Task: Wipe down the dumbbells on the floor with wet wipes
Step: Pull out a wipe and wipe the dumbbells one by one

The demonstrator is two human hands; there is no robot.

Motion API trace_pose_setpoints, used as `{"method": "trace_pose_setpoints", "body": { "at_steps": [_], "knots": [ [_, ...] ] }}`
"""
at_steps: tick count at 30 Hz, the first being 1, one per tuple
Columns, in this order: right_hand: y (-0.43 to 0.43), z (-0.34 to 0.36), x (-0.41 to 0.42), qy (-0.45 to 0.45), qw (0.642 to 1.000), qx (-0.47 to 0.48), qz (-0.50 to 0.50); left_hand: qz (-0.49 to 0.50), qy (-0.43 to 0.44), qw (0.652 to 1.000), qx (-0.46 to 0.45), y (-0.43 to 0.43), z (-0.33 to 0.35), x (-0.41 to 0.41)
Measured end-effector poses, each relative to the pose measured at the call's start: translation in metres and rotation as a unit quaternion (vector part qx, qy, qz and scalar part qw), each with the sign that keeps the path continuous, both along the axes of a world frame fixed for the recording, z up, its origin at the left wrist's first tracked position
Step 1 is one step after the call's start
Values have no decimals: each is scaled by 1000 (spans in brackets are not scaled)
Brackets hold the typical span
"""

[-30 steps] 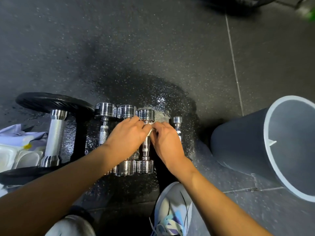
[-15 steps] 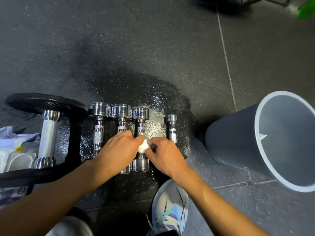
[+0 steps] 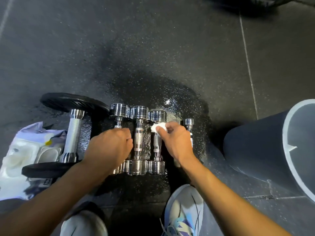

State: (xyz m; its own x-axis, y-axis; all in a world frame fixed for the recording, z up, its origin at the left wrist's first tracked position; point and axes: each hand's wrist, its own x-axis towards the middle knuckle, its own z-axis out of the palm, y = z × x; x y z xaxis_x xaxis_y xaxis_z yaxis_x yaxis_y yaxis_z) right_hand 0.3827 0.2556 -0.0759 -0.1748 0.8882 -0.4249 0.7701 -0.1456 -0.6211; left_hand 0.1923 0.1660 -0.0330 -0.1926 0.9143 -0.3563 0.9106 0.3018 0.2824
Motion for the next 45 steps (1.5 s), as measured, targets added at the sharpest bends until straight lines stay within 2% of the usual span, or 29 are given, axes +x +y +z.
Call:
{"method": "trace_pose_setpoints", "body": {
  "at_steps": [2, 5, 7, 9, 10, 13, 16, 17, 22, 26, 30, 33, 36, 41, 45],
  "knots": [
    [-3, 5, 0, 53, 995, -72, -39, 4, -8, 1000, -7, -2, -2, 0],
    [-18, 11, 9, 119, 968, -209, -78, 1, -26, 1000, -14, -5, -7, 7],
    [-25, 14, 16, 71, 966, -246, -31, -11, -20, 1000, -20, -6, -10, 13],
    [-29, 15, 16, -22, 972, -228, 45, -25, -5, 999, -26, -7, -10, 17],
    [-27, 13, 14, -38, 975, -214, 52, -27, -6, 999, -26, -7, -10, 17],
    [-15, 11, 1, -6, 986, -167, 11, -23, -15, 999, -33, -6, -8, 16],
    [0, 7, -12, -21, 998, -49, -24, -17, -7, 999, -33, -6, -9, 14],
    [1, 8, -14, -24, 999, -35, -30, -15, -7, 999, -33, -6, -9, 13],
    [-26, 10, -6, -76, 991, -105, 42, -11, 3, 999, -41, -7, -11, 11],
    [-34, 9, -4, -155, 964, -190, 105, -9, -3, 999, -52, -7, -14, 8],
    [-17, 14, -9, -13, 977, -210, -23, -8, -9, 999, -42, -8, -17, 8],
    [0, 23, -15, 99, 959, -234, -127, -4, -17, 999, -34, -10, -18, 7],
    [8, 32, -14, 133, 945, -267, -137, -4, -16, 999, -29, -11, -17, 8],
    [0, 24, -8, 87, 963, -243, -76, 5, -16, 999, -36, -7, -17, 8],
    [-8, 15, -10, -49, 987, -153, 28, 4, -9, 999, -43, -6, -17, 10]
  ]
}}
